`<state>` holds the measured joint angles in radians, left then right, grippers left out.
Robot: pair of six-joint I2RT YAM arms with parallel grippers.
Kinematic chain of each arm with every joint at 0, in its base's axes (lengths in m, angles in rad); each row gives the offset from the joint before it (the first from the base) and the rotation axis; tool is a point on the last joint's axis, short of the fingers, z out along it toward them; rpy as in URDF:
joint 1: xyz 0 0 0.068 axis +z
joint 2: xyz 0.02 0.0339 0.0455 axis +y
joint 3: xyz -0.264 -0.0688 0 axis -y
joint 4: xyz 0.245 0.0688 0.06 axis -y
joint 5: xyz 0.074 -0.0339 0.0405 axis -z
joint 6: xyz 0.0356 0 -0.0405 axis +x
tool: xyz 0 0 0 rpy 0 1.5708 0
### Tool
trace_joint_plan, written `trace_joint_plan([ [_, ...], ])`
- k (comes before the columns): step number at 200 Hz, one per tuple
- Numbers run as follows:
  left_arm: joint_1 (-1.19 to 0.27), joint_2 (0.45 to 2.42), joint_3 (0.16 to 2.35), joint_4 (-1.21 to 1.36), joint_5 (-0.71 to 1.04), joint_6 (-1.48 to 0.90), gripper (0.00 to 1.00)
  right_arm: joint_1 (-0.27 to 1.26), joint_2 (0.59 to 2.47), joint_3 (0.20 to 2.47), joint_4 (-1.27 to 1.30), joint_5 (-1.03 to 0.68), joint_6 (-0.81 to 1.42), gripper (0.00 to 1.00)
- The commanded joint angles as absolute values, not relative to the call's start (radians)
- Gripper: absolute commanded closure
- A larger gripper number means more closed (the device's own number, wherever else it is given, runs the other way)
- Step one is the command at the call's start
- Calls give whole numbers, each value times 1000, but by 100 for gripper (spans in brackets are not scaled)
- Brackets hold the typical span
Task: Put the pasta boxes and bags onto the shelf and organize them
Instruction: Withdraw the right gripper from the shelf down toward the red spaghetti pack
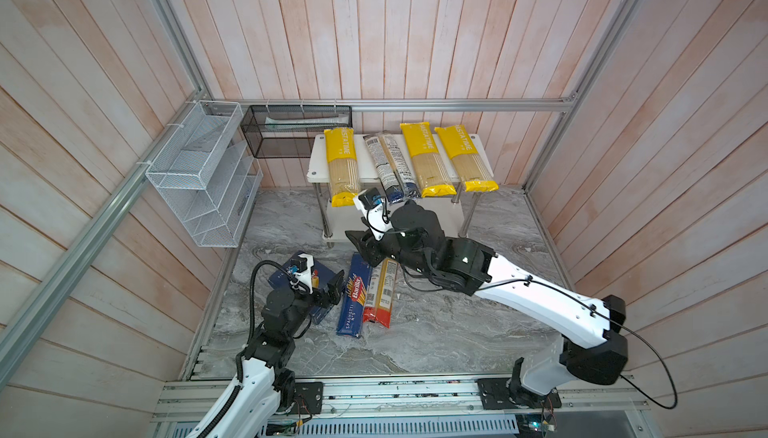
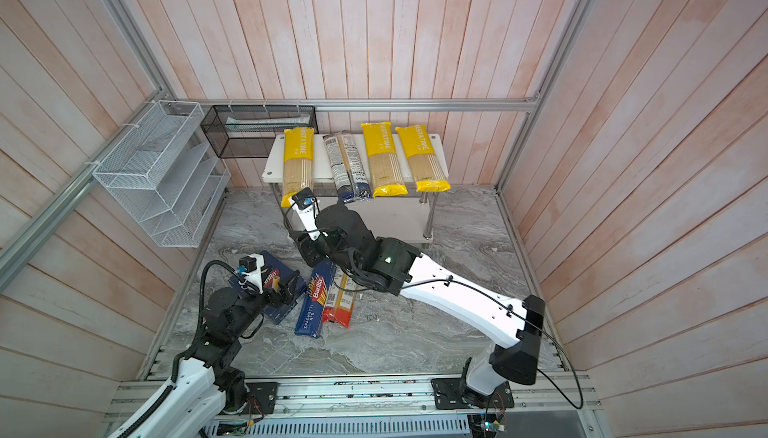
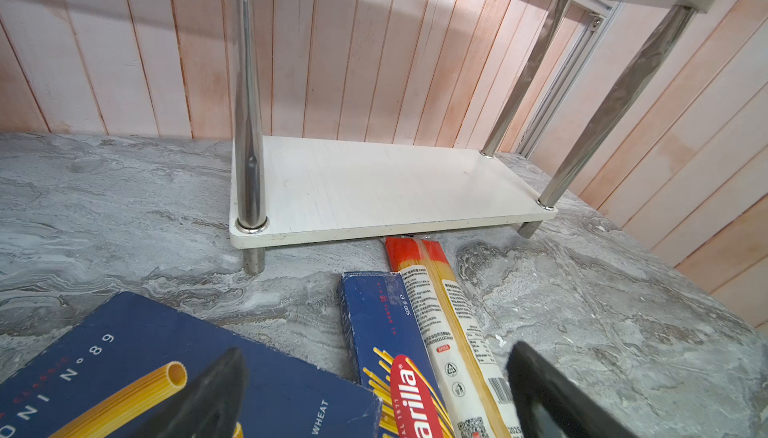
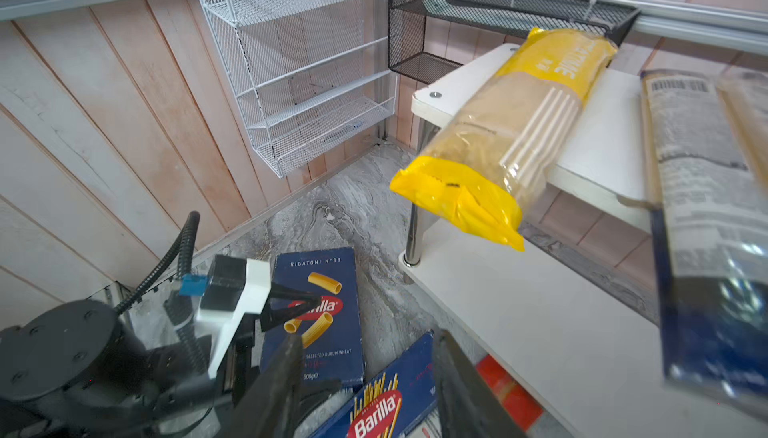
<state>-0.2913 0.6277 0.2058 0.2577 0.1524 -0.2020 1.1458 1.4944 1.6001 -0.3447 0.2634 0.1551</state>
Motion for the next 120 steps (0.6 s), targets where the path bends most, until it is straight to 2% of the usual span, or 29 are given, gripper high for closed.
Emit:
trace_joint_plan([
  [1, -296, 628, 212, 262, 170, -194, 0, 1140, 1395, 1451, -313, 373, 256, 48],
  [62, -296, 598, 202, 256, 146, -201, 0, 1139, 1172, 1084, -334, 521, 512, 43],
  [100, -295, 583, 193, 268, 145, -223, 0, 1137, 1153, 927, -346, 535, 660, 39],
  [120, -296, 601, 197, 273, 139, -235, 0, 1120, 1177, 875, -307, 465, 702, 34],
])
